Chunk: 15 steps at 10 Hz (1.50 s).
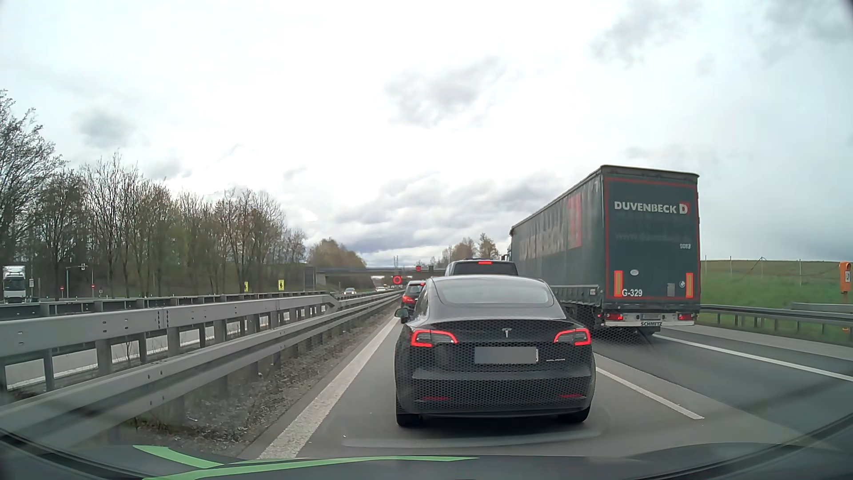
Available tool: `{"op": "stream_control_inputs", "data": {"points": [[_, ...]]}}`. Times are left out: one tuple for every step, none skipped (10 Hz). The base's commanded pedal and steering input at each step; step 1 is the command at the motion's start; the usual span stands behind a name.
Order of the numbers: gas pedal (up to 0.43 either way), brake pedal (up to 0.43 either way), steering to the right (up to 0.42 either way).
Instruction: Follow the waypoints while adhering to traffic rules and regulations
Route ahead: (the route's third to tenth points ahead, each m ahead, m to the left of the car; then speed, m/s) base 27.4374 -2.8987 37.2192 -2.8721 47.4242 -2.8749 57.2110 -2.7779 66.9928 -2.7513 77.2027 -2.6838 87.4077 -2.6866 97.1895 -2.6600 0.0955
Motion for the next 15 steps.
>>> {"op": "stream_control_inputs", "data": {"points": [[0.0,0.165,-0.007],[0.0,0.165,-0.007],[0.0,0.165,-0.007],[0.0,0.165,-0.007],[0.0,0.159,-0.007],[0.0,0.165,-0.007],[0.0,0.159,-0.007],[0.0,0.159,-0.007],[0.0,0.165,-0.007],[0.0,0.232,-0.007],[0.0,0.268,-0.007],[0.0,0.28,-0.007],[0.0,0.28,-0.007],[0.0,0.287,-0.007],[0.0,0.287,-0.007]]}}
